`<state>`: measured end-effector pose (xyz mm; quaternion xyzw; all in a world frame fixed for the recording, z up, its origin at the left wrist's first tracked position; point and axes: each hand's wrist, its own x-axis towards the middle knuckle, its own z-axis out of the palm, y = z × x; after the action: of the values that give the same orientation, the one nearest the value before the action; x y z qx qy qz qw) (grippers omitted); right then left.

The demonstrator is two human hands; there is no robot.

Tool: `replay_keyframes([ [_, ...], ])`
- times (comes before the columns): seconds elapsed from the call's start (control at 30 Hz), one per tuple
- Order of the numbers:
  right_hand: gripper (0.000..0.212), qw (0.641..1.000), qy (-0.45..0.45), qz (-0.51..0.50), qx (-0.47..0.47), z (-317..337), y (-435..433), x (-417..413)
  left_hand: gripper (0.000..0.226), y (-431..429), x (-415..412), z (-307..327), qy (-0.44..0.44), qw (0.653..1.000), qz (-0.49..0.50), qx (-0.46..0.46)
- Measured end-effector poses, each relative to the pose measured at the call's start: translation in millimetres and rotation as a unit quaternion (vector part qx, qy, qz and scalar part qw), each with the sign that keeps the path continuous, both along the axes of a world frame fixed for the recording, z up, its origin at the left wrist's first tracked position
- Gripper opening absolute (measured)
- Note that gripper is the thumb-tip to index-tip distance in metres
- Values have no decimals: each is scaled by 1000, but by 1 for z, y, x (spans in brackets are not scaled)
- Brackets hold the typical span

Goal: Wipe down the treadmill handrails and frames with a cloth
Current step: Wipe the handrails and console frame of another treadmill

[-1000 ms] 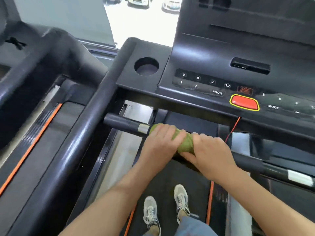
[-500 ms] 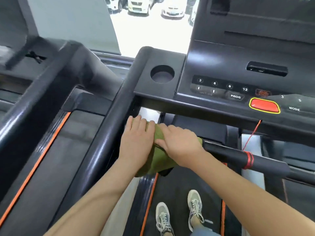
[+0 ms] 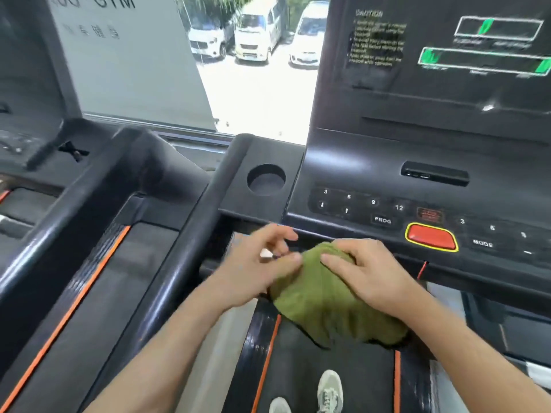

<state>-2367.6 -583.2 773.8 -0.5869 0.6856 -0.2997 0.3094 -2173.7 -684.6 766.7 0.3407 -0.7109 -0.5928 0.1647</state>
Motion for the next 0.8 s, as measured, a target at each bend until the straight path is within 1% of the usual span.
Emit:
replay_keyframes([
  [0.03, 33, 998, -60, 5, -18, 11, -12, 7, 34, 9, -4, -3, -16, 998, -32, 52],
  [0.07, 36, 993, -116, 9, -32, 21, -23, 13, 41, 16, -7, -6, -13, 995, -30, 94],
  [0.13, 41, 972, -230, 10, -35, 40, -41, 18, 38, 20, -7, 0, 40, 989, 53, 134],
  [0.2, 33, 935, -355, 12, 4, 50, -58, 16, 38, 1, 5, 18, 88, 977, 144, 131],
  [0.23, 26, 917, -398, 7, 16, 53, -66, 16, 38, -11, 12, 32, 114, 970, 180, 118],
  [0.27, 20, 907, -420, -6, 16, 54, -75, 18, 37, -24, 19, 46, 135, 964, 207, 94],
  [0.3, 16, 907, -421, -23, 7, 53, -86, 21, 38, -40, 24, 60, 139, 962, 229, 56],
  [0.33, 12, 911, -410, -45, -6, 51, -95, 25, 39, -53, 26, 73, 123, 962, 243, 14],
  [0.4, 14, 914, -395, -86, -20, 45, -117, 34, 43, -88, 24, 87, 42, 954, 285, -88],
  [0.43, 14, 919, -380, -102, -28, 40, -130, 39, 43, -107, 19, 88, -17, 939, 306, -153],
  [0.47, 13, 932, -339, -120, -44, 35, -141, 43, 43, -123, 12, 84, -100, 912, 314, -243],
  [0.5, 12, 957, -251, -128, -61, 27, -152, 46, 43, -135, 7, 75, -194, 868, 303, -342],
  [0.53, 14, 984, -117, -115, -67, 17, -160, 48, 41, -142, 2, 58, -267, 824, 277, -415],
  [0.57, 20, 995, 25, -76, -64, 4, -165, 51, 38, -141, -1, 35, -308, 806, 234, -448],
  [0.6, 27, 987, 146, -30, -59, -9, -165, 54, 40, -135, -4, 10, -330, 808, 183, -453],
  [0.63, 30, 971, 231, -1, -62, -22, -163, 56, 50, -124, -5, -14, -357, 814, 137, -437],
  [0.67, 29, 960, 272, 9, -68, -33, -157, 59, 62, -113, -4, -34, -391, 811, 107, -422],
  [0.7, 24, 956, 282, 0, -83, -42, -152, 61, 70, -110, -1, -49, -420, 804, 88, -412],
  [0.73, 19, 954, 281, -14, -102, -48, -148, 60, 73, -114, 0, -58, -440, 793, 76, -415],
  [0.77, 17, 951, 287, -25, -116, -52, -149, 59, 72, -125, 0, -59, -444, 793, 63, -412],
  [0.8, 19, 946, 299, -35, -119, -54, -149, 57, 71, -137, -2, -58, -432, 801, 51, -411],
])
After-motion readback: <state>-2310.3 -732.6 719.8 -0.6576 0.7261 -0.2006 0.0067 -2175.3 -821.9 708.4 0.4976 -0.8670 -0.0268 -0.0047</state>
